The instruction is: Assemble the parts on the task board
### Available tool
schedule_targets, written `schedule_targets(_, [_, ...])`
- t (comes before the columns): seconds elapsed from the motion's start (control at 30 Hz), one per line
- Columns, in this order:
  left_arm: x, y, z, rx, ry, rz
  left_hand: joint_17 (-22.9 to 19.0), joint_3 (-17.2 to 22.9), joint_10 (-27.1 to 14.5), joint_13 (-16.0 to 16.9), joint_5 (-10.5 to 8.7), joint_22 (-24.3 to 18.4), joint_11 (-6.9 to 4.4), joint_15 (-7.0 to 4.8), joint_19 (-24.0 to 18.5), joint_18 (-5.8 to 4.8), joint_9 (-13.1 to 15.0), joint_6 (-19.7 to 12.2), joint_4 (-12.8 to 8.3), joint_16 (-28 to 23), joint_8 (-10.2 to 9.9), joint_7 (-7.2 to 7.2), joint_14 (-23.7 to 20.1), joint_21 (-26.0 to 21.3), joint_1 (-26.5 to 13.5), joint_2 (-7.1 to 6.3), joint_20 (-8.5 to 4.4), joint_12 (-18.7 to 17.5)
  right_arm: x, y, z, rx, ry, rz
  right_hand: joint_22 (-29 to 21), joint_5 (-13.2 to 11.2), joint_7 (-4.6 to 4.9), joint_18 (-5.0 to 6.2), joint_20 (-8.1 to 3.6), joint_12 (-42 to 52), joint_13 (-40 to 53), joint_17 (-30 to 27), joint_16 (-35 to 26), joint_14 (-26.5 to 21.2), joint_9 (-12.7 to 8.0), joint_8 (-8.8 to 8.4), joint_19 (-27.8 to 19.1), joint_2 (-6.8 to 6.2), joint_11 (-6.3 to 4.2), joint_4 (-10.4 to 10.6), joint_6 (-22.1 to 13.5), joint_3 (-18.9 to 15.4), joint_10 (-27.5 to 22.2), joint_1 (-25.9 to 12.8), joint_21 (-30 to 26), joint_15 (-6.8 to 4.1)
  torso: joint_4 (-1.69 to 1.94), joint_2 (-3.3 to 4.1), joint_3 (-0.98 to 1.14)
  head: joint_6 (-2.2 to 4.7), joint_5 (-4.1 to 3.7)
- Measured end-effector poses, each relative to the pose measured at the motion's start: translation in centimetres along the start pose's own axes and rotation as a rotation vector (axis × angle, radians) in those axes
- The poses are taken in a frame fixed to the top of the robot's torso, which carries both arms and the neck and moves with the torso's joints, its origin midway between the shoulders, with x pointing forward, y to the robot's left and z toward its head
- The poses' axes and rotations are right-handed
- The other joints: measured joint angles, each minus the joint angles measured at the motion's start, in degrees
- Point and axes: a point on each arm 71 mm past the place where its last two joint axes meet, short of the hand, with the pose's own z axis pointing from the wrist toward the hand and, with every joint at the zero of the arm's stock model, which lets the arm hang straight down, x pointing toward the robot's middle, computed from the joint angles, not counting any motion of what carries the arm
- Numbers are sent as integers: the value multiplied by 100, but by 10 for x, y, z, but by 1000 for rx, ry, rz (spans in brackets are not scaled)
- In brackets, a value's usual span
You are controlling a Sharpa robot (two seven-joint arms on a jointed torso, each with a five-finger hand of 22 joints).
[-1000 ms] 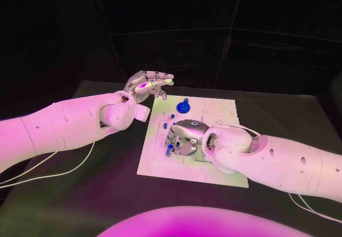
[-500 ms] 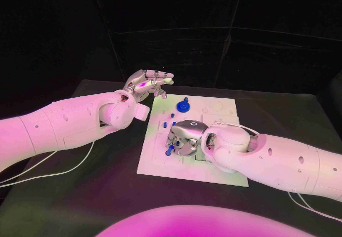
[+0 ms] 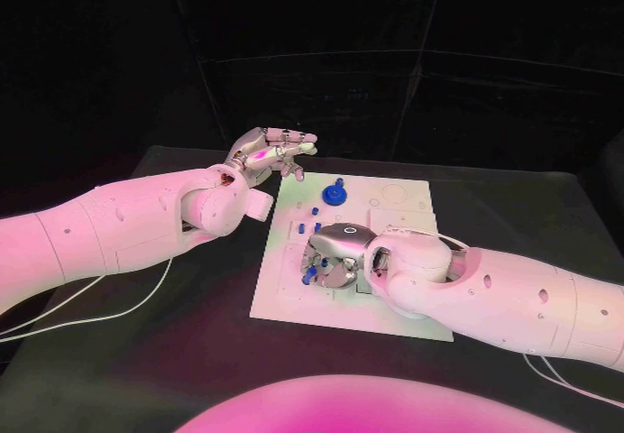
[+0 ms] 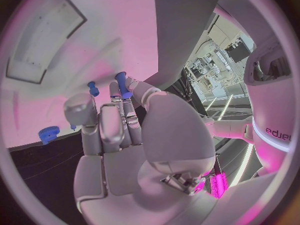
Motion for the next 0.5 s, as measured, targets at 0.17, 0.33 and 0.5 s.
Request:
schedule_targets(0.17, [0,0,0,0,0,0,0,0,0,0,0,0,0,0,0,0,0,0,0,0,0,0,0,0,0,0,0,0,2,0,0,-1,-2,-2,0,0,5,0,20,-45,0,0,0,-22,-24,-68,-20,-127,15,60,-249,-60,-59,-127,0,22,1,0,0,0,4])
schedule_targets(0.33, [0,0,0,-1,0,0,0,0,0,0,0,0,0,0,0,0,0,0,0,0,0,0,0,0,0,0,0,0,1,1,0,-5,-14,0,2,0,-32,0,20,-45,12,0,27,-22,-26,-69,-20,-133,-5,35,-714,-85,-79,-133,0,22,1,0,0,3,8])
schedule_targets(0.5, [0,0,0,-1,0,0,0,0,0,0,0,0,0,0,0,0,0,0,0,0,0,0,0,0,0,0,0,0,0,2,0,-13,-31,6,7,0,-38,1,20,-56,11,0,28,-22,-27,-69,-20,-133,-5,19,-916,-101,-79,-133,0,22,1,0,0,3,10])
